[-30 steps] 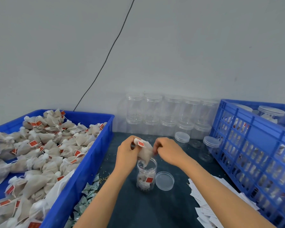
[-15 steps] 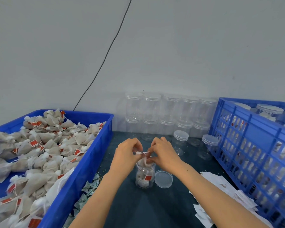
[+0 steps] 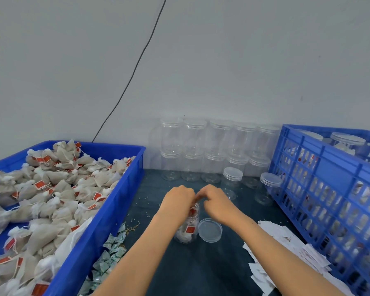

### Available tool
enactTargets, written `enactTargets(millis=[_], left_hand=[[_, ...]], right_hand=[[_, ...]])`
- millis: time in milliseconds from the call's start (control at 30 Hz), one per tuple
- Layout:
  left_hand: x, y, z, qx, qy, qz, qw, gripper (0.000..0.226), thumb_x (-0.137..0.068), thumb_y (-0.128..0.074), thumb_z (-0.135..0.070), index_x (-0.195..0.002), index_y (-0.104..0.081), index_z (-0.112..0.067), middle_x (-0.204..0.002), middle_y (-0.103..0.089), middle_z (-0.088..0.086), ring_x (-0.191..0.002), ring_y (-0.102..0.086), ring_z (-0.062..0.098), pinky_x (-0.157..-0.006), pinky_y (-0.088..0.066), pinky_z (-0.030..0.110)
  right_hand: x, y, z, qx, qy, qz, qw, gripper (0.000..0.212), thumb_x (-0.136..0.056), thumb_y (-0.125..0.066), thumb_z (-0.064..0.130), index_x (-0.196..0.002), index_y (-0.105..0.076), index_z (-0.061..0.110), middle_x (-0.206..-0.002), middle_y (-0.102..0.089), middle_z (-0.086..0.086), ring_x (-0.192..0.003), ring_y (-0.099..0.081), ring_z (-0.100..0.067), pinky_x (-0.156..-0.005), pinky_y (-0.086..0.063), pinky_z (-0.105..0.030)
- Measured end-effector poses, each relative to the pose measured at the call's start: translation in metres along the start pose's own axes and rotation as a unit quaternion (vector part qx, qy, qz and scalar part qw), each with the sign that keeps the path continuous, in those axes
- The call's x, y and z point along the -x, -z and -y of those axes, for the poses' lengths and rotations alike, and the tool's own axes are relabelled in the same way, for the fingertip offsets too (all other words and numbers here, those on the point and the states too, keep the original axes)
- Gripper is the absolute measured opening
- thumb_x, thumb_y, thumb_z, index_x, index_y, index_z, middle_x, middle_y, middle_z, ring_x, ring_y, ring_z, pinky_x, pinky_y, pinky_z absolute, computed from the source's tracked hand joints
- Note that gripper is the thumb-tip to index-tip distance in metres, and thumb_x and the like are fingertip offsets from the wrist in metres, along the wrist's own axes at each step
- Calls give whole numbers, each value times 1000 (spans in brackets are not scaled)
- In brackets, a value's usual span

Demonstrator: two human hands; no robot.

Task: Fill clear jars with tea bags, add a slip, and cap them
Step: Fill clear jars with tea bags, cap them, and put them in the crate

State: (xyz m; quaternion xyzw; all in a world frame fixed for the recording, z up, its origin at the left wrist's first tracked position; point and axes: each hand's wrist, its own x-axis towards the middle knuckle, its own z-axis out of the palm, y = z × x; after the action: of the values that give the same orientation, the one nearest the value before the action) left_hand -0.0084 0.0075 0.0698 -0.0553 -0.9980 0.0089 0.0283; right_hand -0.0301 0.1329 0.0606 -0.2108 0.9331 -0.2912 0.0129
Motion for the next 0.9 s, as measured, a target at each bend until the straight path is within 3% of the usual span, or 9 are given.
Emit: enactTargets(millis=[67, 167, 333, 400, 500, 633, 700, 900], left_hand=[[0, 1, -4, -19, -22, 13, 999, 27, -90, -48, 1, -115, -58, -1, -111, -64, 19, -103, -61, 35, -75, -42, 34], [4, 5, -4, -2, -52, 57, 997, 43, -87, -43, 9, -128, -52, -4, -111, -61, 21, -100, -60, 36, -71, -39, 34], [10, 13, 5, 67, -64, 90, 992, 34, -90, -45, 5, -116, -64, -6, -112, -64, 15, -99, -62, 32, -75, -44, 33], [15, 15, 15, 110, -65, 44, 991, 42, -89, -45, 6, -116, -68, -16, -111, -67, 7, -99, -63, 26, -81, -50, 32], [28, 13, 35, 194, -50, -85, 976, 38, -90, -50, 4, -108, -71, -22, -108, -70, -4, -101, -63, 14, -89, -50, 29], [56, -6, 60, 329, 42, -240, 912, 37, -90, -46, 10, -95, -71, -17, -99, -70, -8, -96, -62, 7, -86, -49, 22], [68, -23, 69, 348, 92, -240, 901, 40, -89, -43, 13, -95, -69, -16, -100, -69, -6, -97, -63, 7, -86, -48, 22], [96, -62, 91, 279, 172, -162, 931, 39, -89, -44, 14, -102, -68, -14, -113, -60, 0, -106, -57, 16, -88, -45, 25]], right_hand=[[3, -1, -7, -25, 18, -59, 998, 54, -75, -35, -14, -92, -71, 23, -119, -60, -6, -117, -48, -22, -98, -40, -34], [6, -3, -13, -57, 22, -70, 996, 52, -77, -35, -13, -88, -68, 26, -117, -58, -4, -115, -49, -20, -99, -39, -33], [10, -5, -15, -23, 54, -76, 995, 54, -74, -35, -17, -91, -70, 20, -112, -57, -3, -111, -48, -19, -94, -36, -25], [11, -6, -12, -11, 62, -82, 995, 54, -75, -35, -17, -94, -69, 20, -112, -56, -1, -109, -46, -16, -90, -32, -20], [13, -7, -8, 13, 78, -85, 993, 52, -78, -37, -16, -94, -71, 20, -107, -53, 3, -106, -43, -16, -88, -34, -20], [12, -16, -7, 120, 90, -55, 987, 41, -88, -44, -4, -103, -73, 22, -123, -47, 5, -119, -36, -18, -98, -33, -29], [13, -21, -7, 160, 79, -31, 984, 40, -91, -46, -1, -111, -70, 24, -133, -44, 3, -125, -31, -20, -99, -31, -32], [9, -16, -1, 185, 64, 13, 981, 38, -93, -48, 5, -116, -69, 27, -138, -41, -2, -129, -29, -24, -101, -29, -39]])
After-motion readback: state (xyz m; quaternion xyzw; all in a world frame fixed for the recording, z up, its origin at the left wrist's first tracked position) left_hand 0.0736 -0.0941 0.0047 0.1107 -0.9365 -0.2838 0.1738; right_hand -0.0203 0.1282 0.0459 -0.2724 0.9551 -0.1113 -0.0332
